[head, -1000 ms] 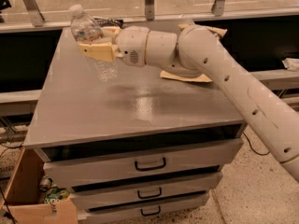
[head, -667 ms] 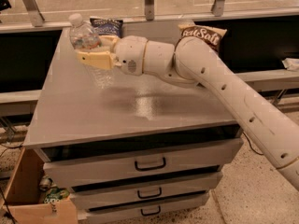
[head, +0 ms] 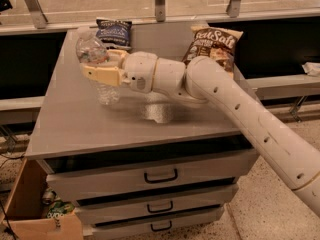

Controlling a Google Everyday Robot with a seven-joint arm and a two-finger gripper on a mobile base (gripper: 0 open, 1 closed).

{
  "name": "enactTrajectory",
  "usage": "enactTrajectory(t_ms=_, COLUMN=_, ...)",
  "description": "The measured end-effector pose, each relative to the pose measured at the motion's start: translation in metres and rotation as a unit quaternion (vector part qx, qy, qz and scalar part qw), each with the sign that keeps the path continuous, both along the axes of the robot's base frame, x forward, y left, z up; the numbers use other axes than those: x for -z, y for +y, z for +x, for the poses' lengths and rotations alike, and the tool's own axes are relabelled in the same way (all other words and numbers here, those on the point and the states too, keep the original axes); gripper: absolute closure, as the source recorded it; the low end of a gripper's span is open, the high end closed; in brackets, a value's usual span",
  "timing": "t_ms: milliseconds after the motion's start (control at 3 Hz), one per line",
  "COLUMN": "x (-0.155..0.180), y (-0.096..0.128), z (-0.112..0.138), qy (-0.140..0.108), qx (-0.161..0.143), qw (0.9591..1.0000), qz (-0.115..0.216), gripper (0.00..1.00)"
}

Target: Place water bottle upright

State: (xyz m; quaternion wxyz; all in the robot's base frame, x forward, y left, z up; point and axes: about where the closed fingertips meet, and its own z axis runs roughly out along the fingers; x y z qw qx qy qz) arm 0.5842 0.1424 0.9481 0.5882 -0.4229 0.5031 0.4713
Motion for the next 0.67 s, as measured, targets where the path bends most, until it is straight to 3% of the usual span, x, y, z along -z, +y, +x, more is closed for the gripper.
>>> enactTrajectory(t_ms=333, x=0.007, y=0.0002, z=-0.0025, qy=0.01, qx=-0.006, qw=0.9999, qz=0.006, gripper=0.84)
enactTrajectory(t_ms=667, x=0.0153, y=-0.001, z=-0.0059, qy=0.02, qx=-0.009, qw=0.9997, qz=0.011, gripper=0.61)
